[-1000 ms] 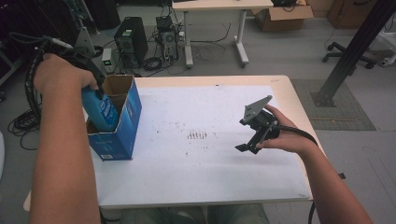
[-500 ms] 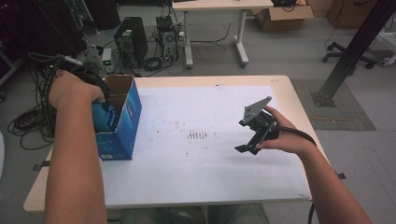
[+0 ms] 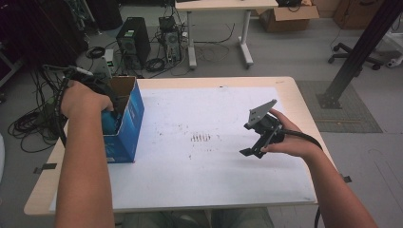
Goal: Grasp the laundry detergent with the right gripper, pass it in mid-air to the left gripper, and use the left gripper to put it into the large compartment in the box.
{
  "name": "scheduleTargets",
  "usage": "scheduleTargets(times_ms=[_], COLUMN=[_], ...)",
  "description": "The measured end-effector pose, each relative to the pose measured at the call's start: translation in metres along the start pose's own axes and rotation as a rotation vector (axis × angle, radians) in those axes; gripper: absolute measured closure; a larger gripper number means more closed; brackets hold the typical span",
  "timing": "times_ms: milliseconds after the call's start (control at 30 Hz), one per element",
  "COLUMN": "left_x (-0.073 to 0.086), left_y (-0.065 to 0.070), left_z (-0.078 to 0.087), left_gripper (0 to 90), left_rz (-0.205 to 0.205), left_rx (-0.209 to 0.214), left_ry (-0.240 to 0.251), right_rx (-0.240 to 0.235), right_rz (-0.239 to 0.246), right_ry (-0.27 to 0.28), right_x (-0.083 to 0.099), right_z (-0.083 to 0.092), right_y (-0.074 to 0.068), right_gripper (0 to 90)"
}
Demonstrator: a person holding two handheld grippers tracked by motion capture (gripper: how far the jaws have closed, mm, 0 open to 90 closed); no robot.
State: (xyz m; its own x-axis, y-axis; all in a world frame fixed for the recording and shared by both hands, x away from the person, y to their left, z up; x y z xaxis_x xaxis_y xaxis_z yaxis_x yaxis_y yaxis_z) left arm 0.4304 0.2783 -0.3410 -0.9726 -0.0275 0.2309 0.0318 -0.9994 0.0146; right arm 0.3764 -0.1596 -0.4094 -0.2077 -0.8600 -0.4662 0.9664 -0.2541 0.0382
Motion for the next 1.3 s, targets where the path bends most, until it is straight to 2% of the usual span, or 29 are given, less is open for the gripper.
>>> scheduleTargets(times_ms=[267,700,733,1300], left_x=[-0.004,-0.006,-0.007,-0.007], left_y=[-0.002,-0.003,-0.004,-0.003], left_z=[-0.013,-0.031,-0.030,-0.031], left_gripper=[38.2,38.1,38.2,37.7], left_rz=[-0.003,-0.007,-0.005,-0.002], left_rx=[-0.007,-0.003,0.001,-0.005], left_ry=[0.016,-0.006,0.007,0.019], right_rx=[-0.007,-0.011,-0.010,-0.011], right_rz=[0.001,-0.002,-0.003,-0.006], right_ry=[0.000,-0.005,-0.006,-0.011], right_x=[0.000,0.001,0.002,0.004], right_z=[-0.003,-0.005,-0.004,-0.005], right_y=[-0.001,-0.001,-0.001,-0.002], right_gripper=[2.7,2.7,2.7,2.7])
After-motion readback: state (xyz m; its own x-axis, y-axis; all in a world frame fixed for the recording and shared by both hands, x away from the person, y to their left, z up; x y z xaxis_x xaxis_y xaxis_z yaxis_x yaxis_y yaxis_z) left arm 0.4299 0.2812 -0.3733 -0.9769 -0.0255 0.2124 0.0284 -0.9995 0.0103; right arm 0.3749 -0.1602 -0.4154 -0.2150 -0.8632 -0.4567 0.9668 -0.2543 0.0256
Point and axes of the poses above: each handheld gripper's, and its own axes: z roughly backward along the jaws, x roughly out of its underside, y roughly to its right, the point moved 7 cm from there along -z, roughly forward along the jaws, and after that the axes turned 9 degrees about -y, right-handed, at the moved point
